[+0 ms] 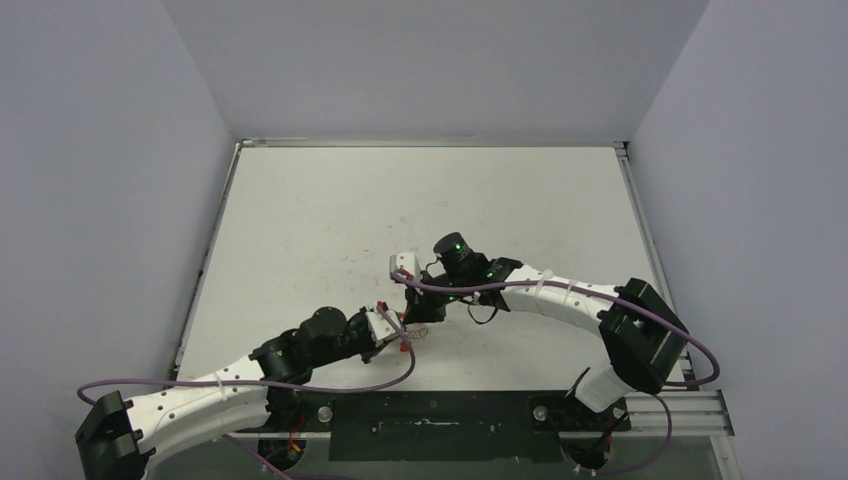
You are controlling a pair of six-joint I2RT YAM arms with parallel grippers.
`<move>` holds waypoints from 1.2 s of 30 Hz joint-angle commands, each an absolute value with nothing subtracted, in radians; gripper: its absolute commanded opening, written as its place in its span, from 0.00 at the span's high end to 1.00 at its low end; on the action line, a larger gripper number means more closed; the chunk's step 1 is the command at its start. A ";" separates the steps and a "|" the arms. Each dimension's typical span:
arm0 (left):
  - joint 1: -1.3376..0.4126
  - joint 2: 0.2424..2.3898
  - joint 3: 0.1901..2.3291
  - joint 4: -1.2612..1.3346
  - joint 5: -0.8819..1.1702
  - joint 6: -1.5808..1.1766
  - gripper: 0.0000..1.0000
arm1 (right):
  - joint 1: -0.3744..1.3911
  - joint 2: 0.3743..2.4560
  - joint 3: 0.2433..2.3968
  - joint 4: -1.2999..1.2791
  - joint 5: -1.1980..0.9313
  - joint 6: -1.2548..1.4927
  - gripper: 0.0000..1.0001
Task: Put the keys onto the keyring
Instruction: Adjust the key on the keyring.
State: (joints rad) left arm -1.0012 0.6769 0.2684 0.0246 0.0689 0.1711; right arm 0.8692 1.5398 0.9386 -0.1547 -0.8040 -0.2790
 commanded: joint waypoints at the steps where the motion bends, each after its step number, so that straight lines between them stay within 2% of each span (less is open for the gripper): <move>1: -1.007 0.663 0.298 0.040 0.127 0.179 1.00 | 0.838 1.562 0.977 -0.122 -0.704 -0.242 1.00; 15: -1.007 0.654 0.297 0.049 0.057 0.130 1.00 | 0.822 1.610 0.960 -0.029 -0.723 -0.145 1.00; 18: -1.007 0.650 0.282 0.083 -0.047 0.028 0.79 | 0.822 1.618 0.961 -0.026 -0.726 -0.143 1.00; 21: -1.005 0.640 0.247 0.135 -0.143 -0.082 0.70 | 0.822 1.623 0.962 -0.016 -0.728 -0.133 1.00; 29: -1.002 0.667 0.186 0.235 -0.316 -0.358 0.66 | 0.811 1.634 0.964 -0.012 -0.739 -0.118 1.00; 36: -0.979 0.793 0.242 0.233 -0.271 -0.379 0.54 | 0.801 1.636 0.964 -0.014 -0.749 -0.111 1.00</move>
